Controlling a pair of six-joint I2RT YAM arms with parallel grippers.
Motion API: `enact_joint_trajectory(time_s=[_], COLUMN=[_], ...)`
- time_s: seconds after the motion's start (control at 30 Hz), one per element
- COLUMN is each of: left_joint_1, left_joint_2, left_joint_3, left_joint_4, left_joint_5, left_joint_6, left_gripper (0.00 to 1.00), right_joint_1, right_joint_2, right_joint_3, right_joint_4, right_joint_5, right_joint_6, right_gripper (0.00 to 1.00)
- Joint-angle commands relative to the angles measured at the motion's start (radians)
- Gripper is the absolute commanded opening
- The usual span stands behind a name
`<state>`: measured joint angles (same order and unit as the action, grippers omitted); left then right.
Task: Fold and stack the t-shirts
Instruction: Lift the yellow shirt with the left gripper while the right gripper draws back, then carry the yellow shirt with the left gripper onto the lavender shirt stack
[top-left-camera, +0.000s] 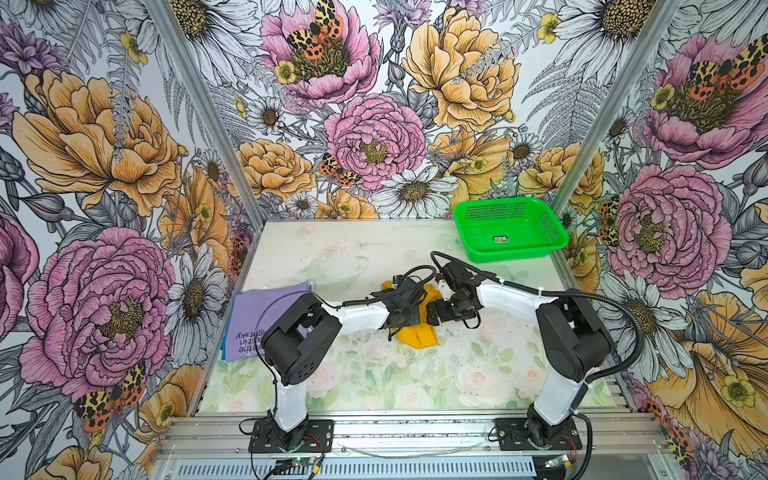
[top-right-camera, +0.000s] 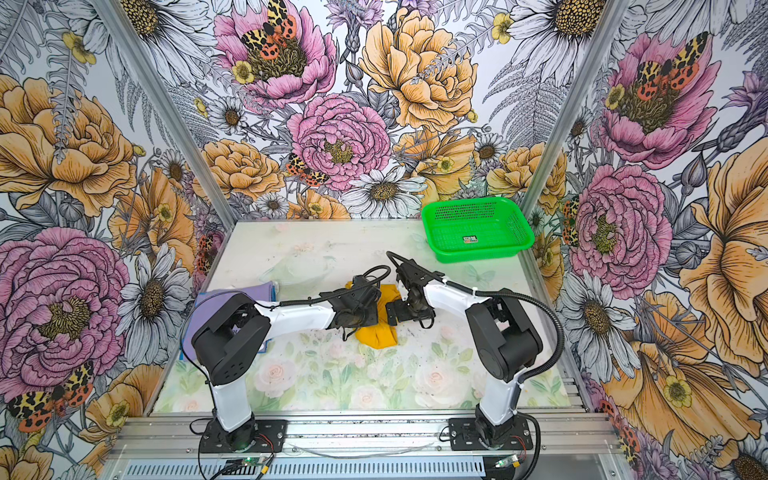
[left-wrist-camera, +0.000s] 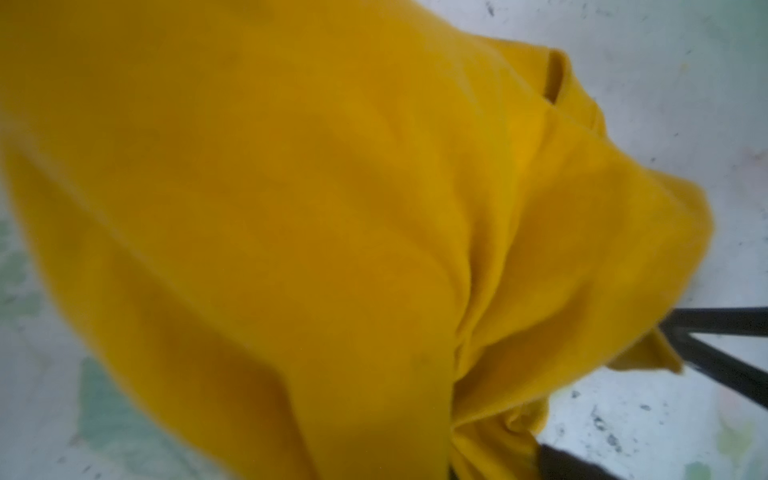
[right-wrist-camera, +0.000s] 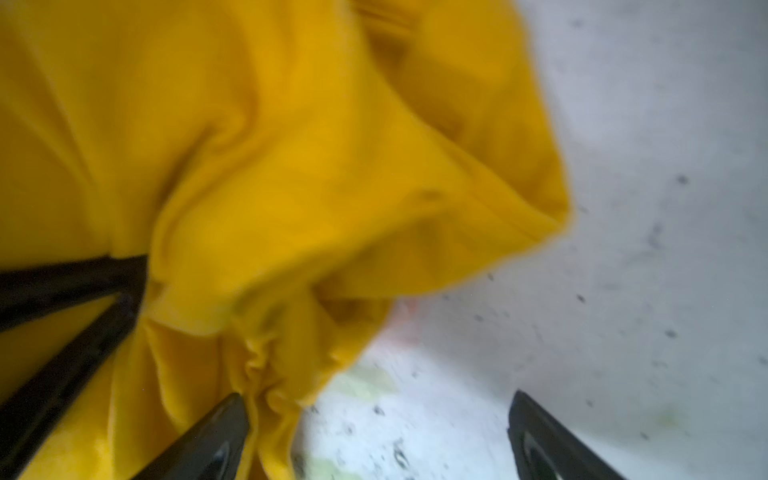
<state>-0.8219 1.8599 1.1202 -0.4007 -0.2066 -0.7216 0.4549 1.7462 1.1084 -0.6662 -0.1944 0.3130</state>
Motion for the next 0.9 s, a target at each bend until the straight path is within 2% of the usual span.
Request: enact_joint_trajectory(time_s=[0.0, 0.2, 0.3, 0.4, 0.63, 0.87], left_joint_1=[0.000, 0.003, 0.028, 0.060, 0.209, 0.449], left_joint_2=[-0.029, -0.142, -0.169, -0.217, -0.399, -0.586], left_joint_3=[-0.017, 0.038, 0.051, 0.036, -0.053, -0.186], left_joint_4=[-0.335, -0.540, -0.612, -0.637, -0.628, -0.426], left_joint_5=[-0.284, -0.591, -0.690, -0.741, -0.800, -0.657], left_joint_6=[0.084, 0.103, 0.080, 0.083, 0.151, 0.452], left_gripper=[0.00, 0.00, 0.00, 0.00, 0.00, 0.00], right_joint_1=[-0.054, -0.088, -0.088, -0.088, -0.088, -0.088], right_joint_2=[-0.126, -0.176, -0.174, -0.164, -0.164, -0.156], right_joint_3=[0.007, 0.029, 0.034, 0.037, 0.034, 0.037], right_joint_4=[-0.036, -0.052, -0.049, -0.047, -0.031, -0.019], right_joint_5=[-0.023, -0.036, -0.039, -0.039, -0.049, -0.064], right_joint_6=[-0.017, -0.037, -0.038, -0.045, -0.057, -0.060], right_gripper=[0.99, 0.99, 0.99, 0.99, 0.99, 0.99])
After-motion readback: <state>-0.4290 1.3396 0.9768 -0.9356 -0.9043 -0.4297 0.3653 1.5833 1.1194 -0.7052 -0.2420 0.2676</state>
